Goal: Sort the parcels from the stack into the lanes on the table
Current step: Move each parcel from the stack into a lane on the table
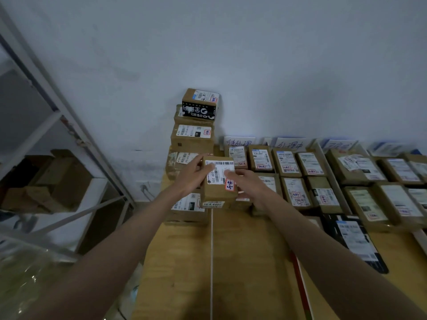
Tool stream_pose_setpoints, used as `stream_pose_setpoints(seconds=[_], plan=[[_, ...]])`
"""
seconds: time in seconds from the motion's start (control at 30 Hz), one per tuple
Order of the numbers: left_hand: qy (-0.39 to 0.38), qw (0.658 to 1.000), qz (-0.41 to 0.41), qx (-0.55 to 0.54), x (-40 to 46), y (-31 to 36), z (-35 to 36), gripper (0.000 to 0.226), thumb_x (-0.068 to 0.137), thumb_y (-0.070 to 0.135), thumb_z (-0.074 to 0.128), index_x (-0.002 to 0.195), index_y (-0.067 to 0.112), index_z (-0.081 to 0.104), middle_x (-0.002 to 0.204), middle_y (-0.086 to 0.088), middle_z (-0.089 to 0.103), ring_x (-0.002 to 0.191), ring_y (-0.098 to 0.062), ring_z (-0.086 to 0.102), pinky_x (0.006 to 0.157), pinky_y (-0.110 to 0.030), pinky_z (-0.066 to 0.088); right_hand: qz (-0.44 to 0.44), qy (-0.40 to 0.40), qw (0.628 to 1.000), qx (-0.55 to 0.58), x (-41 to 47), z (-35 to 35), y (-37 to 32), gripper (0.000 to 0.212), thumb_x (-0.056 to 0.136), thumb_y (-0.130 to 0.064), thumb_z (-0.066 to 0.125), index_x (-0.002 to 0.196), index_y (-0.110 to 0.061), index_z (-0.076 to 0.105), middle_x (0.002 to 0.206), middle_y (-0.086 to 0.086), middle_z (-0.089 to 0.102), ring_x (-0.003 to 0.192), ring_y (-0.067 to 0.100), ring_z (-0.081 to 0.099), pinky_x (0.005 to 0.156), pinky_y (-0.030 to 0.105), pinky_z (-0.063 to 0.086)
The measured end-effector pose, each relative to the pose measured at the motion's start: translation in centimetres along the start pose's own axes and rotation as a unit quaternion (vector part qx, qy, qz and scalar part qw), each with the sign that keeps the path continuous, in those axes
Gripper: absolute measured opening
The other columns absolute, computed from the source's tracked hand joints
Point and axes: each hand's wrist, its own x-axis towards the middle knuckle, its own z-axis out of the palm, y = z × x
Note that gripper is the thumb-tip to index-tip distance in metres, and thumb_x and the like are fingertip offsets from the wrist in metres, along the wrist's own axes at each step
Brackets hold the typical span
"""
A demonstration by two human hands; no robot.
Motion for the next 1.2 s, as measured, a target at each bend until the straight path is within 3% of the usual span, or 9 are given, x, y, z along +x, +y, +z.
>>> stream_pose_setpoints(seconds=[0.17, 0.37, 0.5, 0.6, 0.77, 0.9, 1.03, 1.13, 1.2], plan=[[0.009, 0.999, 0.006, 0.05, -2.3, -0.2, 2.3, 0.049, 0.104, 0.045, 0.039, 0.145, 0.019, 0.042, 0.13, 0.004, 0.057, 0.108, -0.008, 0.055, 0.08, -0.018, 0.043, 0.017, 0.026, 1.0, 0.002, -1.8, -1.2, 2.2, 0.028, 0.096, -0.037, 0.062, 0.114, -0.017, 0.064, 0.103, 0.001, 0.075, 0.097, 0.019, 0.071, 0.091, 0.045, 0.057], [-0.02, 0.973, 0.022, 0.229, -4.0, -2.6, 4.5, 0.075, 0.091, 0.076, 0.027, 0.142, 0.026, 0.045, 0.147, 0.001, 0.047, 0.132, -0.021, 0.048, 0.106, -0.044, 0.043, 0.049, 0.096, 0.994, -0.026, -4.5, -4.0, 5.8, 0.03, 0.099, -0.035, 0.056, 0.114, -0.01, 0.063, 0.106, 0.01, 0.071, 0.095, 0.021, 0.067, 0.079, 0.033, 0.057], [-0.047, 0.937, 0.061, 0.342, -4.6, -2.6, 7.4, 0.056, 0.102, 0.054, 0.034, 0.145, 0.019, 0.043, 0.148, -0.002, 0.043, 0.132, -0.024, 0.045, 0.101, -0.04, 0.044, 0.071, 0.124, 0.99, 0.001, -6.7, -6.4, 8.5, 0.027, 0.099, -0.034, 0.056, 0.112, -0.01, 0.064, 0.103, 0.005, 0.071, 0.095, 0.019, 0.069, 0.084, 0.037, 0.059], [-0.07, 0.915, 0.101, 0.383, -4.6, -2.3, 10.3, 0.055, 0.101, 0.053, 0.035, 0.143, 0.018, 0.044, 0.145, 0.0, 0.045, 0.128, -0.022, 0.049, 0.094, -0.038, 0.046, 0.078, 0.159, 0.984, 0.026, -8.8, -8.3, 10.6, 0.025, 0.1, -0.032, 0.056, 0.111, -0.011, 0.064, 0.101, 0.003, 0.07, 0.09, 0.015, 0.068, 0.069, 0.027, 0.056], [-0.101, 0.88, 0.163, 0.434, -5.4, -0.9, 16.0, 0.053, 0.1, 0.052, 0.04, 0.139, 0.017, 0.047, 0.14, -0.001, 0.048, 0.124, -0.02, 0.05, 0.093, -0.038, 0.049, 0.096, 0.225, 0.969, 0.039, -12.2, -12.8, 14.9, 0.033, 0.101, -0.033, 0.053, 0.122, -0.009, 0.061, 0.108, 0.006, 0.07, 0.095, 0.018, 0.066, 0.071, 0.029, 0.053], [-0.098, 0.852, 0.213, 0.468, -6.9, 1.7, 21.4, 0.055, 0.1, 0.051, 0.039, 0.142, 0.016, 0.045, 0.147, -0.003, 0.044, 0.13, -0.022, 0.047, 0.106, -0.04, 0.041, 0.112, 0.284, 0.952, 0.03, -15.7, -17.6, 17.7, 0.035, 0.1, -0.033, 0.054, 0.123, -0.007, 0.059, 0.111, 0.009, 0.067, 0.1, 0.023, 0.065, 0.083, 0.039, 0.057], [-0.107, 0.825, 0.26, 0.489, -8.9, 4.3, 28.0, 0.056, 0.101, 0.051, 0.035, 0.146, 0.017, 0.043, 0.15, -0.003, 0.042, 0.136, -0.021, 0.042, 0.113, -0.04, 0.034, 0.119, 0.326, 0.937, 0.039, -20.1, -23.3, 20.6, 0.039, 0.1, -0.035, 0.055, 0.127, -0.007, 0.057, 0.121, 0.01, 0.065, 0.103, 0.022, 0.063, 0.072, 0.03, 0.054], [-0.117, 0.82, 0.274, 0.489, -11.0, 5.7, 33.4, 0.056, 0.101, 0.049, 0.037, 0.146, 0.017, 0.043, 0.15, -0.004, 0.044, 0.137, -0.021, 0.04, 0.114, -0.038, 0.031, 0.13, 0.348, 0.926, 0.069, -23.9, -27.4, 23.2, 0.042, 0.098, -0.038, 0.057, 0.13, -0.011, 0.055, 0.122, 0.01, 0.065, 0.104, 0.024, 0.065, 0.086, 0.038, 0.057], [-0.115, 0.817, 0.28, 0.491, -12.8, 6.6, 37.1, 0.055, 0.101, 0.05, 0.037, 0.144, 0.016, 0.047, 0.149, -0.004, 0.045, 0.137, -0.021, 0.041, 0.114, -0.039, 0.03, 0.139, 0.359, 0.92, 0.078, -26.6, -30.0, 25.0, 0.044, 0.098, -0.037, 0.057, 0.132, -0.011, 0.054, 0.122, 0.009, 0.065, 0.105, 0.023, 0.065, 0.08, 0.034, 0.056]])
